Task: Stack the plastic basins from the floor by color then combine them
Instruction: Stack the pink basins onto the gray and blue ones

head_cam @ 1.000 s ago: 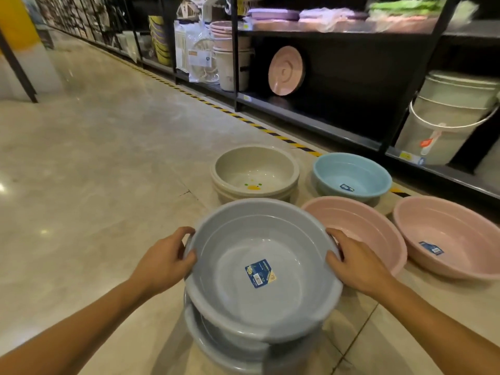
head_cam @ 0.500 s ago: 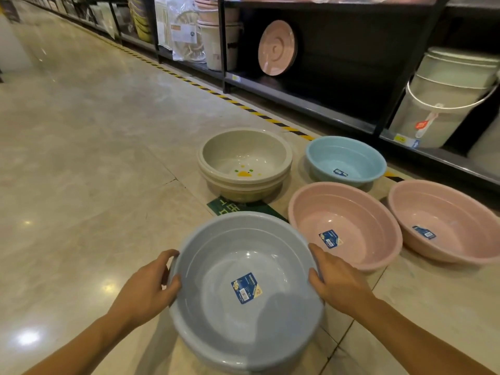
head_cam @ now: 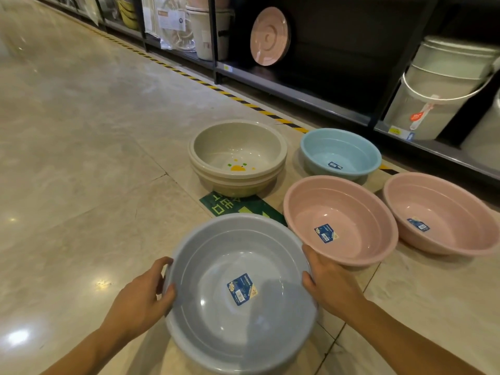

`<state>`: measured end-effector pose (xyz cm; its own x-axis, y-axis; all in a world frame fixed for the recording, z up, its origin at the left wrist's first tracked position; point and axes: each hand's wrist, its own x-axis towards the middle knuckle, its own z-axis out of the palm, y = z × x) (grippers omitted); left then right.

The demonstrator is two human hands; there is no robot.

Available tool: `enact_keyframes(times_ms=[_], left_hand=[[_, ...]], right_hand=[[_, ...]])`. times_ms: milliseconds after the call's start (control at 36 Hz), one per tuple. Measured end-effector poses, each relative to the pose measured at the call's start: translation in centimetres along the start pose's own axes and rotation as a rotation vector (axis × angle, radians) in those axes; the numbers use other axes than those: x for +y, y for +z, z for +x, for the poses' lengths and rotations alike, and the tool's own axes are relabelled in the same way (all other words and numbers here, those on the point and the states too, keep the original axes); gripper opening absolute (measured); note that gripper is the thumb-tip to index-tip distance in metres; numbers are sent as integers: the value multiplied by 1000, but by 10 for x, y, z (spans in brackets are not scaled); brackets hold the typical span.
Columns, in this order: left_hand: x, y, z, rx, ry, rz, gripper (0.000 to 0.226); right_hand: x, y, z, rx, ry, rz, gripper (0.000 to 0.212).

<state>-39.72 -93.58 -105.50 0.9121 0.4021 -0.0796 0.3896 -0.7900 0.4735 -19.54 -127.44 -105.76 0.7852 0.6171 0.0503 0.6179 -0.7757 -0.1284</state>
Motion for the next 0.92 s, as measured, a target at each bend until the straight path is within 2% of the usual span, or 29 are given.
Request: enact_keyframes(times_ms=[222,361,528,722,917], left_hand=[[17,-15,4,13,4,156,45],[27,-34,25,30,58,316,60],[67,-73,67,-2,155,543,56],[94,-109,103,56,208,607,52],[98,-154,121,32,228,604,50]], right_hand=[[-3,-11,6,-69,34,-2,46],[-5,-38,28,-111,32,-105,27],[-29,-91,65,-142,-38,-138,29],[-64,-131,116,-111,-88,-205,23],[-95,-166,158,-117,-100,-194,26]])
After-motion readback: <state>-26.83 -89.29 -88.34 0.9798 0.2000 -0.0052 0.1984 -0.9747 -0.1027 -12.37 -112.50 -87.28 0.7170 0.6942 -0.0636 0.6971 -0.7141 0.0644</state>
